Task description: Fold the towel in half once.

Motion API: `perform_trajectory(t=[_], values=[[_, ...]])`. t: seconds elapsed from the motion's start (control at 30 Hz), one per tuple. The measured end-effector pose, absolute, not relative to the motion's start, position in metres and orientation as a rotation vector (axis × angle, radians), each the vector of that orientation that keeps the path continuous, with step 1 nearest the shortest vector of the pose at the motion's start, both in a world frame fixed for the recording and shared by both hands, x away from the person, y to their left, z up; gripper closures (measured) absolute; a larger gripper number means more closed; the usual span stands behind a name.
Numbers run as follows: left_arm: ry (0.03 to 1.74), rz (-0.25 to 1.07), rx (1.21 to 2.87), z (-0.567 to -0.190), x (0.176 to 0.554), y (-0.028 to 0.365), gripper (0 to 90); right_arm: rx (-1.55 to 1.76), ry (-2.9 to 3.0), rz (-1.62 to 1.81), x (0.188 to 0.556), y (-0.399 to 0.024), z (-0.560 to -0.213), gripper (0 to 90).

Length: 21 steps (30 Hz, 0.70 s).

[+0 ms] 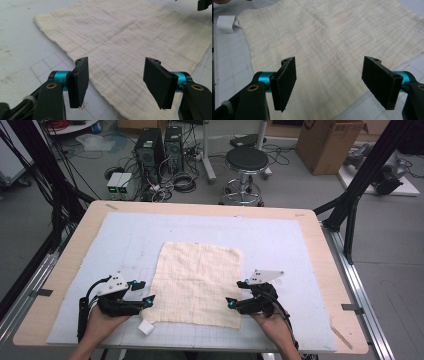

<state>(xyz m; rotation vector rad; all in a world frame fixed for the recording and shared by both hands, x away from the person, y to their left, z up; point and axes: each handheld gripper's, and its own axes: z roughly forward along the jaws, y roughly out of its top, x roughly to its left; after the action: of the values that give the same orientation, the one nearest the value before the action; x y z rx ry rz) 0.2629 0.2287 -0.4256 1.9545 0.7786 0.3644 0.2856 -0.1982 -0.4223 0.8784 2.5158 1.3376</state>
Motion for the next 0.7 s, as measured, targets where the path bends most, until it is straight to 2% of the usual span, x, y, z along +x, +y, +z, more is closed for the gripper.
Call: perform_trajectory(t=[0.33, 0.7], values=[[0.796, 0.308, 1.964, -0.424, 0.271, 0.229, 39.3, 0.901, 2.495, 1.315, 0.295, -0.200, -0.418, 28.5], [0.878, 0.356, 1.941, -0.414, 0.310, 0.226, 46.6, 0.962, 2.419, 1.262, 0.334, -0.202, -0.410, 48.4]])
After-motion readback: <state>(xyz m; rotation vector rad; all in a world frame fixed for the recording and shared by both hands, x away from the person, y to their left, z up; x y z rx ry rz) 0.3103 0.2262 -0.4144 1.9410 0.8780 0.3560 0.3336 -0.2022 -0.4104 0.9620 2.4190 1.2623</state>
